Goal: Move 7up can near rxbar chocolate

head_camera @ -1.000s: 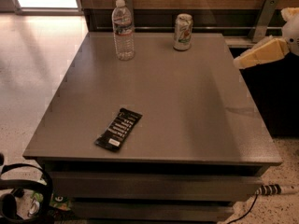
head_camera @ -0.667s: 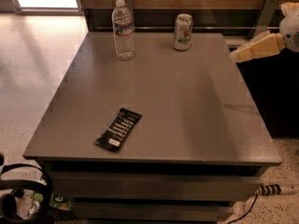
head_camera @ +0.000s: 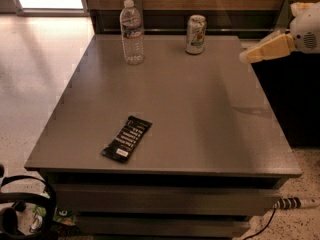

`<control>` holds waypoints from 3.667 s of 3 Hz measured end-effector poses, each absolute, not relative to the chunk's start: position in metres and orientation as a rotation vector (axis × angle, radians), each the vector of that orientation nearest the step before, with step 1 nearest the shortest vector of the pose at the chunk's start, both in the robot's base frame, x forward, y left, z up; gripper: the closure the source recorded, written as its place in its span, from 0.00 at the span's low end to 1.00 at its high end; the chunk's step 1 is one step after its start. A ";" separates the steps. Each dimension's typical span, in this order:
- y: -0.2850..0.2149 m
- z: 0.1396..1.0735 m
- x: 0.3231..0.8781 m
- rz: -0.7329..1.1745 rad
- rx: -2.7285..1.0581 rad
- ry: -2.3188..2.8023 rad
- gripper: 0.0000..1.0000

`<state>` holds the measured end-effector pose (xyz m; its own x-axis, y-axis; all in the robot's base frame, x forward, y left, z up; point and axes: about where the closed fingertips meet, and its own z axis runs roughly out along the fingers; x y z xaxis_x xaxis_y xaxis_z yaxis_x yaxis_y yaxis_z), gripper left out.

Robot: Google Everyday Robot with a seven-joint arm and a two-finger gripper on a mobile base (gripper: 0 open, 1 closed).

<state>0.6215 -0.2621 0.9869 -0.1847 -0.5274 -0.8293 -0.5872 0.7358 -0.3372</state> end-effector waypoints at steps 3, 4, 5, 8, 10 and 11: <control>-0.215 0.945 0.735 0.248 -0.785 1.741 0.00; -0.208 0.932 0.771 0.269 -0.764 1.745 0.00; -0.195 0.926 0.804 0.314 -0.747 1.741 0.00; -0.158 0.906 0.847 0.443 -0.735 1.700 0.00; -0.150 0.902 0.849 0.453 -0.743 1.701 0.48; -0.146 0.900 0.850 0.458 -0.746 1.702 0.72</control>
Offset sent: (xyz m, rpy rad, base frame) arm 0.1274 0.0475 -0.0487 0.2181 -0.0527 0.0559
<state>0.8495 -0.1462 0.9004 -0.1331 -0.2377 -0.9622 -0.6885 0.7205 -0.0828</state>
